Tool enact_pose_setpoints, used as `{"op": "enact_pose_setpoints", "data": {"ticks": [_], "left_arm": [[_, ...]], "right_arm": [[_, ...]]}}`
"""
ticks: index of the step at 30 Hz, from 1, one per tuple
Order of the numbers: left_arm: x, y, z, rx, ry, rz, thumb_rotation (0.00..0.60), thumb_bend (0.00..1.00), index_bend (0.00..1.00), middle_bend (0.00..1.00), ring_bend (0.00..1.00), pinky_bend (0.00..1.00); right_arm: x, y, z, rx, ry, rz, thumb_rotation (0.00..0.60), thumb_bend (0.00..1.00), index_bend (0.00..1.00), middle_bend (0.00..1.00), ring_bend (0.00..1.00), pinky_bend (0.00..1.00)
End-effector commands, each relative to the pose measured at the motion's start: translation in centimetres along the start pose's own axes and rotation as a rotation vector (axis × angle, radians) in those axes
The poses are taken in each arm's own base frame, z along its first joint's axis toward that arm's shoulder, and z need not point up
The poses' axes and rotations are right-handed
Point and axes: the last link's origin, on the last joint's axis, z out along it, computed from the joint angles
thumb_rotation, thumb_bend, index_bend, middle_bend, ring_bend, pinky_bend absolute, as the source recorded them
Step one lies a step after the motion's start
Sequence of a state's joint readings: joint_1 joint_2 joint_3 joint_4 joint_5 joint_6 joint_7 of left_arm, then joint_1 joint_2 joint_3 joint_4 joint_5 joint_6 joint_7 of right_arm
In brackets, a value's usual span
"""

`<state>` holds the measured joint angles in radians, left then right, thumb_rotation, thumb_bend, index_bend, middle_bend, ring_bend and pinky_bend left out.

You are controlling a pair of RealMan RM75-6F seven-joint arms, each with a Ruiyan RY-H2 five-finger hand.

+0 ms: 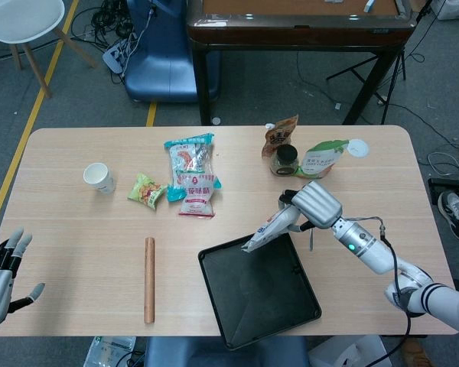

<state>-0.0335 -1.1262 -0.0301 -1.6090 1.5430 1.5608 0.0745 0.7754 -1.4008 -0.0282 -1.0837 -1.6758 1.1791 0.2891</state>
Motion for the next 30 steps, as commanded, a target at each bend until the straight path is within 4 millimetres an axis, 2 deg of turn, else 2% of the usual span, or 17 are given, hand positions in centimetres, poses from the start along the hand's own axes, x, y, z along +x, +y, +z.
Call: {"op": "enact_pose_setpoints", "data": {"ticks": [1,12,18,26,30], "left_arm": [[0.1,0.0,0.0,0.000,0.002,0.000,0.600,0.20,0.07,0.03,0.09,0.03],[-0.1,0.5,-0.1,-0.013,0.001,-0.004,0.600,0.20,0.07,0.03,0.09,0.03],[0.0,0.4,-0.2,-0.009,0.004,-0.005,0.600,0.20,0.07,0.03,0.09,0.03],[-0.1,0.3,-0.4,-0.004,0.001,-0.006,0.600,0.20,0.07,0.03,0.09,0.03],[-0.2,0.4,-0.4,-0.004,-0.002,-0.008,0.600,0.20,0.07,0.03,0.09,0.03]], "right_arm": [[0.4,0.3,-1.0,-0.003,-0.007,-0.046,0.600,0.52,0.94,1.00,0.97,0.99],[1.0,-0.9,-1.7,0.137,-0.006,-0.277,0.600,0.52,0.95,1.00,1.00,1.00],[0.3,-1.4,-1.7,0.221,-0.068,-0.417,0.600,0.51,0.95,1.00,1.00,1.00],[0.2,-1.4,-1.3,0.236,-0.073,-0.480,0.600,0.51,0.95,1.00,1.00,1.00],[-0.5,-1.4,-1.4,0.245,-0.097,-0.503,0.600,0.51,0.95,1.00,1.00,1.00]]}}
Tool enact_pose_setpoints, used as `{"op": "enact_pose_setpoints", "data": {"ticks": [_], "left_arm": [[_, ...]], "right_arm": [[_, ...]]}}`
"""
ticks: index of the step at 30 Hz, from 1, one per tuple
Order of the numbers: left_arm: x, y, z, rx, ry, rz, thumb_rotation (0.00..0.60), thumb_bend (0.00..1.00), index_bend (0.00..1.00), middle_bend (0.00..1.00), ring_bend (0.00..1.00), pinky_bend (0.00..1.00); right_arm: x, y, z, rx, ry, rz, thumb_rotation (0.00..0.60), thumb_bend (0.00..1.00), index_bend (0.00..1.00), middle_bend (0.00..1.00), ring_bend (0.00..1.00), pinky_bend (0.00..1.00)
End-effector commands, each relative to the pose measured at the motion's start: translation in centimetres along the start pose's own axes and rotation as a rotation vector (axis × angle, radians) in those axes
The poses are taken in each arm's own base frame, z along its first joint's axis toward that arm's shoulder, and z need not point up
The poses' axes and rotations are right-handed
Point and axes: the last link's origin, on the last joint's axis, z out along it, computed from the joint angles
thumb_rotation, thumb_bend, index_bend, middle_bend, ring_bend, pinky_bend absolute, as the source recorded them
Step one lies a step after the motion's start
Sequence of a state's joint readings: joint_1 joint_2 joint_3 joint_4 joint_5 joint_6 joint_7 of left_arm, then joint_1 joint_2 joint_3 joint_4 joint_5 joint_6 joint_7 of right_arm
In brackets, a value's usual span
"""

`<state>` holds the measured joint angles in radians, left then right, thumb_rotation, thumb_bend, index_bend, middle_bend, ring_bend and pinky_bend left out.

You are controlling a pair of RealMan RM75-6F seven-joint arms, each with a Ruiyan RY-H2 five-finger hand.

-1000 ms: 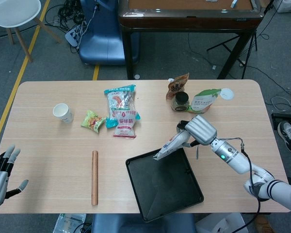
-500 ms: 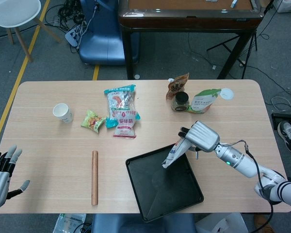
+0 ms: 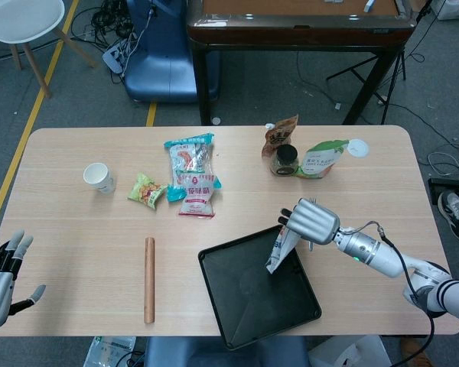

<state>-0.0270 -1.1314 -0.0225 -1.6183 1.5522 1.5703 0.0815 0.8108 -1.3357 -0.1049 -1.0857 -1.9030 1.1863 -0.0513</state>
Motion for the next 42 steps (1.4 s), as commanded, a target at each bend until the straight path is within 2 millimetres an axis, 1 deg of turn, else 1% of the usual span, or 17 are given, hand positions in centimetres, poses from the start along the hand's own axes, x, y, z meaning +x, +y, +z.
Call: {"op": "enact_pose_setpoints", "data": {"ticks": [1,6,10,12,15,20,26,34,38,42], "left_arm": [[-0.1,0.1,0.0,-0.003,-0.002,-0.002,0.600,0.20,0.07,0.03,0.09,0.03],[-0.3,0.1,0.0,-0.003,-0.006,-0.008,0.600,0.20,0.07,0.03,0.09,0.03],[-0.2,0.1,0.0,-0.002,-0.002,-0.006,0.600,0.20,0.07,0.03,0.09,0.03],[-0.1,0.0,-0.1,0.000,-0.001,-0.006,0.600,0.20,0.07,0.03,0.09,0.03],[-0.1,0.0,-0.1,0.001,-0.001,-0.006,0.600,0.20,0.07,0.03,0.09,0.03],[-0.2,0.0,-0.1,-0.001,-0.003,-0.007,0.600,0.20,0.07,0.03,0.09,0.03],[-0.2,0.2,0.1,-0.011,-0.004,-0.009,0.600,0.20,0.07,0.03,0.09,0.03],[-0.2,0.2,0.1,-0.007,-0.003,-0.008,0.600,0.20,0.07,0.03,0.09,0.03],[-0.2,0.3,0.1,-0.009,-0.006,-0.009,0.600,0.20,0.07,0.03,0.09,0.03],[-0.2,0.3,0.1,-0.008,-0.004,-0.010,0.600,0.20,0.07,0.03,0.09,0.03]], "right_arm": [[-0.5,-0.5,0.1,0.015,-0.020,-0.004,0.600,0.51,0.95,1.00,1.00,1.00],[-1.8,-1.6,0.2,0.038,-0.056,0.005,0.600,0.51,0.95,1.00,1.00,1.00],[-2.3,-1.8,0.2,0.033,-0.068,0.016,0.600,0.51,0.95,1.00,1.00,1.00],[-2.0,-1.4,0.3,0.019,-0.049,0.020,0.600,0.51,0.95,1.00,1.00,1.00],[-1.0,-0.6,0.3,-0.012,-0.003,0.025,0.600,0.51,0.95,1.00,1.00,1.00],[0.1,0.4,-0.2,-0.052,0.033,0.025,0.600,0.51,0.95,1.00,1.00,1.00],[0.1,0.6,-0.9,-0.072,0.024,0.026,0.600,0.51,0.95,1.00,1.00,1.00],[0.1,0.7,-0.8,-0.081,0.024,0.028,0.600,0.51,0.95,1.00,1.00,1.00],[-0.2,0.3,-0.7,-0.056,0.002,0.019,0.600,0.51,0.95,1.00,1.00,1.00],[0.1,0.8,-0.6,-0.072,0.008,0.019,0.600,0.51,0.95,1.00,1.00,1.00]]}}
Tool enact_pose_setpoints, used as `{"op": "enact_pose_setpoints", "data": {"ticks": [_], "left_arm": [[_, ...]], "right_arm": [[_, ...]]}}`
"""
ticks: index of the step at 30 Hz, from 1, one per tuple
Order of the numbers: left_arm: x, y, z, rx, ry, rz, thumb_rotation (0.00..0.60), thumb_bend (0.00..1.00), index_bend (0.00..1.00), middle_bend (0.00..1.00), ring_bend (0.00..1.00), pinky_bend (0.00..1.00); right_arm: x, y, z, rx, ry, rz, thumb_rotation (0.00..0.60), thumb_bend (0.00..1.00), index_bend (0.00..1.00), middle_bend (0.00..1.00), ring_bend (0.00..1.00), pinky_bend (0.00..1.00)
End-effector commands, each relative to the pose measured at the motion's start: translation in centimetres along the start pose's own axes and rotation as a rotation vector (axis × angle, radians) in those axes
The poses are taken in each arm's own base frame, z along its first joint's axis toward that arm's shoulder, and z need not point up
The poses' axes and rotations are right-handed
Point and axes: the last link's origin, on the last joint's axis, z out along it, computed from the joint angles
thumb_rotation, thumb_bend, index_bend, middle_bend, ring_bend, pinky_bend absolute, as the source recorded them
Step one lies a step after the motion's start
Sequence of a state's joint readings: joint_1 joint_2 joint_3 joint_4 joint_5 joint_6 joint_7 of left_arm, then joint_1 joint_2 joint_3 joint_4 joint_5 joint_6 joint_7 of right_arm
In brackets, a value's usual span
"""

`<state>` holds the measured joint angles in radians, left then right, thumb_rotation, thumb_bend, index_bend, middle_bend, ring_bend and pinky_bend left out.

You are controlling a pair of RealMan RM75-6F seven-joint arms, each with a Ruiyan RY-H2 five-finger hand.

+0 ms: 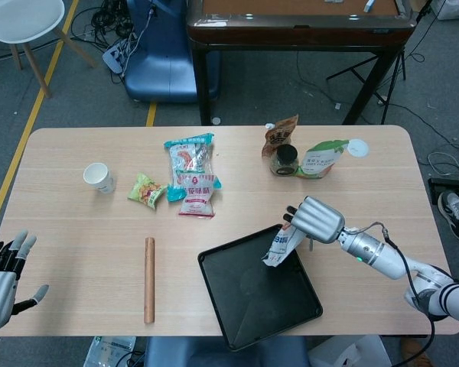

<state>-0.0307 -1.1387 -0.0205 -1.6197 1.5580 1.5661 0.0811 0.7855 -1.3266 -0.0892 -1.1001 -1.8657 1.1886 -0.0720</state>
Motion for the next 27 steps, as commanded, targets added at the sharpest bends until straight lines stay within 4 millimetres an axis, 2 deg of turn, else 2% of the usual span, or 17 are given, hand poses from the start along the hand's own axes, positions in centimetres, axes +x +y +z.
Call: {"op": "enact_pose_setpoints", "data": {"ticks": [1,8,19,27], "left_arm": [[0.0,0.0,0.0,0.002,0.000,-0.001,0.600,0.20,0.07,0.03,0.09,0.03],[-0.1,-0.1,-0.1,0.000,-0.002,-0.002,0.600,0.20,0.07,0.03,0.09,0.03],[-0.2,-0.2,-0.2,0.005,-0.006,-0.004,0.600,0.20,0.07,0.03,0.09,0.03],[-0.2,0.1,-0.1,-0.002,-0.006,-0.007,0.600,0.20,0.07,0.03,0.09,0.03]], "right_arm": [[0.3,0.4,0.1,-0.021,0.015,0.012,0.600,0.51,0.95,1.00,1.00,1.00],[-0.9,-0.7,0.1,0.023,-0.046,0.001,0.600,0.50,0.95,1.00,1.00,1.00],[0.0,0.8,-0.3,-0.055,-0.005,0.020,0.600,0.50,0.95,1.00,1.00,1.00],[-1.1,0.5,0.0,0.062,-0.121,-0.126,0.600,0.50,0.96,1.00,1.00,1.00]]}}
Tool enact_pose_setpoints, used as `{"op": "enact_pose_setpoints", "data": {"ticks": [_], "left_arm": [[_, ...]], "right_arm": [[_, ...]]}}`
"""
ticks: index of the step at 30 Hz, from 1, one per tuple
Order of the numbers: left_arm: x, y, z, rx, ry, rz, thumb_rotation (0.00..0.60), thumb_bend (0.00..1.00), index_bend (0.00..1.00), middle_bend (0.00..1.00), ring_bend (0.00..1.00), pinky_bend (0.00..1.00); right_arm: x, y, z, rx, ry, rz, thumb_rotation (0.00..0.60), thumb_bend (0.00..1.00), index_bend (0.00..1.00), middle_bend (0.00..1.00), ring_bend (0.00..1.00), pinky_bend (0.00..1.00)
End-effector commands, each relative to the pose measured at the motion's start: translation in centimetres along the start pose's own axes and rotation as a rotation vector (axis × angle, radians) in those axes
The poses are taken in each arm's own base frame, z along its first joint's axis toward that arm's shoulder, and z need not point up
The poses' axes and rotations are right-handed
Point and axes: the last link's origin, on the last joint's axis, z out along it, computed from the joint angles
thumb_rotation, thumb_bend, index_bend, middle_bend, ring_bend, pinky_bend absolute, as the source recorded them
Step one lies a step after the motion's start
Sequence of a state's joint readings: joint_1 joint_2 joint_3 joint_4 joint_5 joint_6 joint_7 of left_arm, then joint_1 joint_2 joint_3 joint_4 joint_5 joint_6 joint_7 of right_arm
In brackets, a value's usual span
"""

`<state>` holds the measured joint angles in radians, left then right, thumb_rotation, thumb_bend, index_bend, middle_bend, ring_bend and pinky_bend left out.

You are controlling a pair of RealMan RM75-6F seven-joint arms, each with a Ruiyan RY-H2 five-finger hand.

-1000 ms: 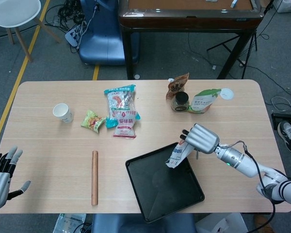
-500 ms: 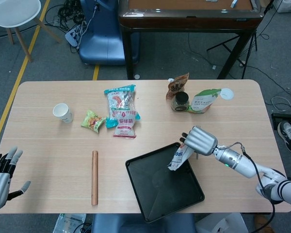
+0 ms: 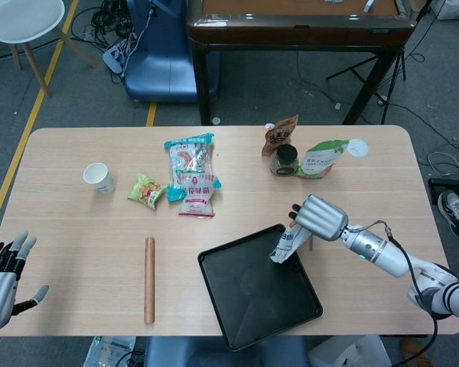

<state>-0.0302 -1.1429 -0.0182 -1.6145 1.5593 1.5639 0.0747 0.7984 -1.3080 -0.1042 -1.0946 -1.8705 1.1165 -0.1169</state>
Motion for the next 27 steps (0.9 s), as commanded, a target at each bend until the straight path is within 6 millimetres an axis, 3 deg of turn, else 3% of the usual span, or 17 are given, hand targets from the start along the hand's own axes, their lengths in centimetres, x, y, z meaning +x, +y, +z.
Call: {"op": "enact_pose_setpoints", "data": {"ticks": [1,15,19,27], "left_arm": [[-0.1,0.1,0.0,-0.001,-0.002,-0.003,0.600,0.20,0.07,0.03,0.09,0.03],[-0.2,0.0,-0.1,0.005,-0.004,-0.003,0.600,0.20,0.07,0.03,0.09,0.03],[-0.3,0.0,-0.1,0.005,-0.005,-0.006,0.600,0.20,0.07,0.03,0.09,0.03],[-0.4,-0.2,-0.1,0.008,-0.008,-0.011,0.600,0.20,0.07,0.03,0.09,0.03]], "right_arm": [[-0.1,-0.1,0.4,0.052,-0.040,-0.063,0.600,0.50,0.96,1.00,1.00,1.00],[1.3,0.3,1.6,0.070,-0.016,-0.118,0.600,0.49,0.96,1.00,1.00,1.00],[1.0,0.0,1.6,0.059,-0.019,-0.095,0.600,0.49,0.96,1.00,1.00,1.00],[-0.8,0.5,0.2,-0.144,0.065,0.094,0.600,0.49,0.96,1.00,1.00,1.00]]}}
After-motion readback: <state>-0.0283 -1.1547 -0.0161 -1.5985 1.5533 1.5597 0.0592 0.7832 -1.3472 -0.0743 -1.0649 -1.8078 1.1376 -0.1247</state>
